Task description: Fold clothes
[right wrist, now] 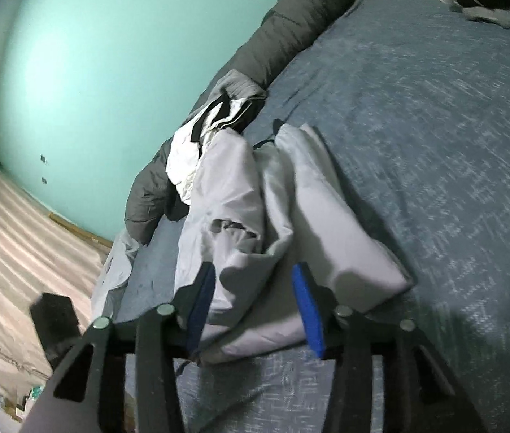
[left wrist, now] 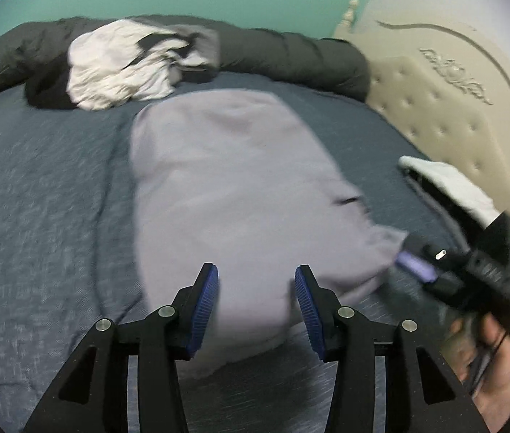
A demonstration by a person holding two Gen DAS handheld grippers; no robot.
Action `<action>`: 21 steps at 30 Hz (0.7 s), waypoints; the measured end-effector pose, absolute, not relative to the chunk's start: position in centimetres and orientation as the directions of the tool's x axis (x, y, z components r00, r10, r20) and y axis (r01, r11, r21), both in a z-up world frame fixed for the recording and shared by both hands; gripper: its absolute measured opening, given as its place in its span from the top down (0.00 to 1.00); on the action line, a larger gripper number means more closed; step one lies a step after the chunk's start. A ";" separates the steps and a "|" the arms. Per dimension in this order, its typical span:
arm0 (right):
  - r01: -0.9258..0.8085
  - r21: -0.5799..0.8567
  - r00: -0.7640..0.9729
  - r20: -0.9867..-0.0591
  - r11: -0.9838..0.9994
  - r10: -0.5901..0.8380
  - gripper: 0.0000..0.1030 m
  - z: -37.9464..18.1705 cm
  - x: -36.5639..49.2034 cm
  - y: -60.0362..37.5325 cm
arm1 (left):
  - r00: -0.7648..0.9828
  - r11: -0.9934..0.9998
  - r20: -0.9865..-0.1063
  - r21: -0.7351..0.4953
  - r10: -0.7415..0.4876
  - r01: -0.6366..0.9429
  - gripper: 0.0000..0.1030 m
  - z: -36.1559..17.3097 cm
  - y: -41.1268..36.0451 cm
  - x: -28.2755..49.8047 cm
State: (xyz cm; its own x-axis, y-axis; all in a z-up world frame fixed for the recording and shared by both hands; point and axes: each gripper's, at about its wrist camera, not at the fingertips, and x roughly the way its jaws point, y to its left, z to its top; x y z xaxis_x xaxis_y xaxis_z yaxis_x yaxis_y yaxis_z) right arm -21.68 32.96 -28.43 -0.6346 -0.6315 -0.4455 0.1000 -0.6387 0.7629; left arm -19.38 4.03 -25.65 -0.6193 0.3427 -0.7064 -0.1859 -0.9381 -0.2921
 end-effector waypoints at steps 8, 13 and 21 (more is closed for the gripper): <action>0.133 0.734 -0.607 -0.471 -0.666 -0.640 0.48 -28.7 -23.3 30.6 | -0.610 -0.930 -0.703 -0.294 0.366 -0.218 0.49 -28.6 3.9 -18.5; 0.135 0.701 -0.588 -0.512 -0.700 -0.626 0.48 -29.8 -23.9 29.0 | -0.613 -0.925 -0.694 -0.312 0.378 -0.218 0.49 -28.8 3.5 -18.3; 0.173 0.645 -0.618 -0.518 -0.745 -0.592 0.93 -29.4 -24.1 28.2 | -0.609 -0.924 -0.696 -0.307 0.380 -0.227 0.44 -28.9 4.0 -18.2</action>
